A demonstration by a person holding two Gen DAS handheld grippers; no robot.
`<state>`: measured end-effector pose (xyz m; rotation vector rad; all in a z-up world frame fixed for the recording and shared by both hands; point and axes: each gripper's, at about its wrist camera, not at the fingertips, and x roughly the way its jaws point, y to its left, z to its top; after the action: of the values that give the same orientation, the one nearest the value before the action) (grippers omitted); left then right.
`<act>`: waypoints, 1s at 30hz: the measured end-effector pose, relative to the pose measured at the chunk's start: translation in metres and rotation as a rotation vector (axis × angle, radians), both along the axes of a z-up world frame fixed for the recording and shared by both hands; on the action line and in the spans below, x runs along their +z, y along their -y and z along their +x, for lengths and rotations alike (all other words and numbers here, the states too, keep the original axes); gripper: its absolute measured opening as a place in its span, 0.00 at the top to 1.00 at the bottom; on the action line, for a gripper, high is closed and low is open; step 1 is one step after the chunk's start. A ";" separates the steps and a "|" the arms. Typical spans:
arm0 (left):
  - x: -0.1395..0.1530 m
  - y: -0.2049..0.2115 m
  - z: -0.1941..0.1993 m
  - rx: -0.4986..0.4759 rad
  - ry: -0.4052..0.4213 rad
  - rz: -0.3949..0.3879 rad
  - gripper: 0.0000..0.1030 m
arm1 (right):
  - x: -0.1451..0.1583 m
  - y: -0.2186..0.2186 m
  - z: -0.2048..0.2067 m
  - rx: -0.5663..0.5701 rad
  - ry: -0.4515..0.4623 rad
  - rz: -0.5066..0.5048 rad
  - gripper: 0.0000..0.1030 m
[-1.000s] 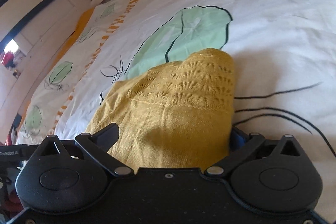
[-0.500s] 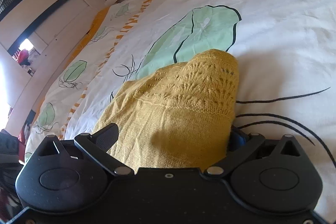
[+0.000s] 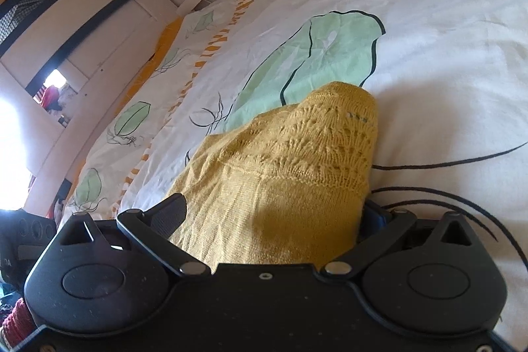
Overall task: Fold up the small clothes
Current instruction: 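Grasp the sweater end with the right tool while the left tool grasps it too, then lift and straighten the folded sweater with both tools, then open them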
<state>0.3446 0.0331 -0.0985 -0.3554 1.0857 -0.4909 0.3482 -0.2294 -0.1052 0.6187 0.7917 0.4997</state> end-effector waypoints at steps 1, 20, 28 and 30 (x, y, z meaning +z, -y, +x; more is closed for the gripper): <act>0.000 0.003 -0.002 -0.004 -0.002 -0.001 0.30 | 0.001 0.001 -0.001 0.006 0.002 0.002 0.01; 0.025 0.026 -0.085 -0.137 -0.082 -0.085 0.81 | 0.039 0.021 -0.085 -0.042 -0.217 -0.088 0.61; 0.032 0.034 -0.173 -0.212 -0.025 -0.047 0.81 | 0.052 0.038 -0.165 -0.024 -0.253 -0.124 0.61; 0.027 0.033 -0.185 -0.190 -0.005 0.007 0.81 | 0.053 0.040 -0.177 -0.051 -0.233 -0.157 0.60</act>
<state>0.1595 0.0000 -0.0719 -0.2480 1.1320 -0.6549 0.1713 -0.2693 -0.0526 0.5551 1.0226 0.3178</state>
